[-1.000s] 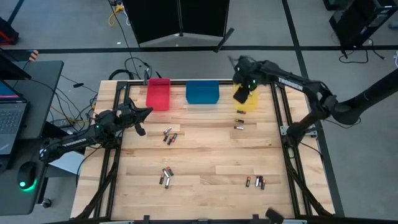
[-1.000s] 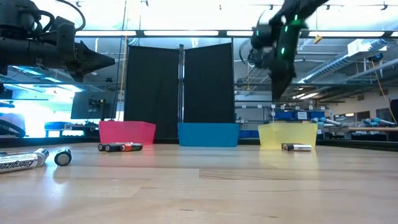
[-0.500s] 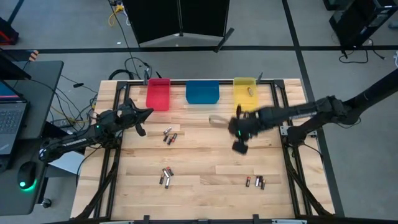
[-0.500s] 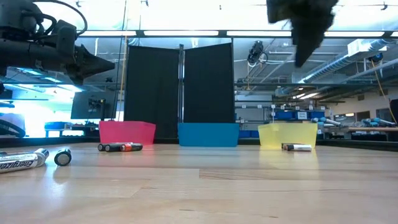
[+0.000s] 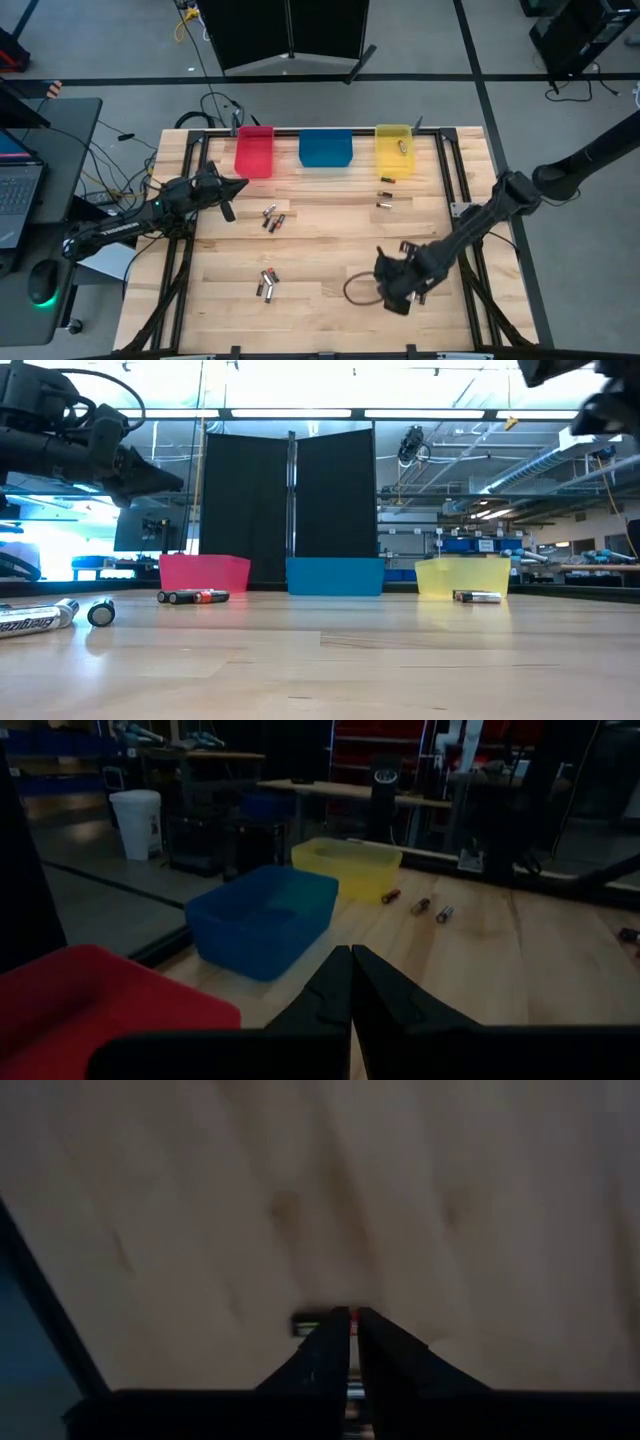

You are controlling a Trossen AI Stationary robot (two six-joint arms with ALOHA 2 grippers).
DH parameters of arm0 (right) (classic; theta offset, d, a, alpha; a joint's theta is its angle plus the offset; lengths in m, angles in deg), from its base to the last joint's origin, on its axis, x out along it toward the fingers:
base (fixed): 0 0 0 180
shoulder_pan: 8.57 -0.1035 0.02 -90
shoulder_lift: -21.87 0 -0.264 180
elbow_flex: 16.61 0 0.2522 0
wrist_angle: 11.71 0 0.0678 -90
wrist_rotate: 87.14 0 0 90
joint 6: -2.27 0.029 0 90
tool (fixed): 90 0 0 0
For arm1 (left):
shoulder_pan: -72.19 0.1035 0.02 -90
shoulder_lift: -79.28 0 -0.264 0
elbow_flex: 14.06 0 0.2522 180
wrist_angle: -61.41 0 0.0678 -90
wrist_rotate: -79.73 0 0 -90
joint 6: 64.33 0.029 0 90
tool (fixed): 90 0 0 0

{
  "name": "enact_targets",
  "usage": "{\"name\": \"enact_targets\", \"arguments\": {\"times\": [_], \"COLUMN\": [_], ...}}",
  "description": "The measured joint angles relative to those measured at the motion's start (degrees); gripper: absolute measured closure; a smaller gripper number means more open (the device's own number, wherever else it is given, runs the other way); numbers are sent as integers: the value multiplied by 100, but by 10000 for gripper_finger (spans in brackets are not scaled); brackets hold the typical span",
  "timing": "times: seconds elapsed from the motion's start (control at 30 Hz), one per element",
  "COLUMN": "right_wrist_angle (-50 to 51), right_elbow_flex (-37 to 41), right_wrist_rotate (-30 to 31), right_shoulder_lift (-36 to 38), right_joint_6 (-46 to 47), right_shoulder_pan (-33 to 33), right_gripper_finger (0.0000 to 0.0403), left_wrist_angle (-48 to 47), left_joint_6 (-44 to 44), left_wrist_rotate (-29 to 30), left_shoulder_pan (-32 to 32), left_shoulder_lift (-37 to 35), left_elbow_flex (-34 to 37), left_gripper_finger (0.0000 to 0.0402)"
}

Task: Sort batteries
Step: Put the orange battery into the blue bin

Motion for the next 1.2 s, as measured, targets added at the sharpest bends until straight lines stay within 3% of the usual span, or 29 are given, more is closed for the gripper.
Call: {"name": "enact_targets", "arguments": {"times": [0.17, 0.37, 0.57, 0.7, 0.87, 1.2], "right_wrist_angle": [-306, -292, -185, -93, -146, -450], "right_elbow_flex": [0, 0, 0, 2, 36, 403], "right_wrist_rotate": [-420, -741, -735, -474, -369, -68], "right_shoulder_lift": [-372, -782, -971, -977, -977, -977], "right_joint_6": [189, 529, 589, 421, 75, 130], "right_shoulder_pan": [-194, -223, -223, -225, -255, -522], "right_gripper_finger": [321, 233, 139, 98, 78, 77], "left_wrist_angle": [-57, -57, -57, -59, -59, -50], "left_joint_6": [0, -22, -28, -28, -31, -52], "left_wrist_rotate": [-2, -81, -195, -195, -251, -319], "left_shoulder_pan": [0, 0, 0, 0, 0, 0], "left_shoulder_lift": [0, 0, 0, 0, 41, 225], "left_elbow_flex": [0, 0, 0, 0, 0, 0], "left_gripper_finger": [388, 388, 388, 388, 388, 388]}}
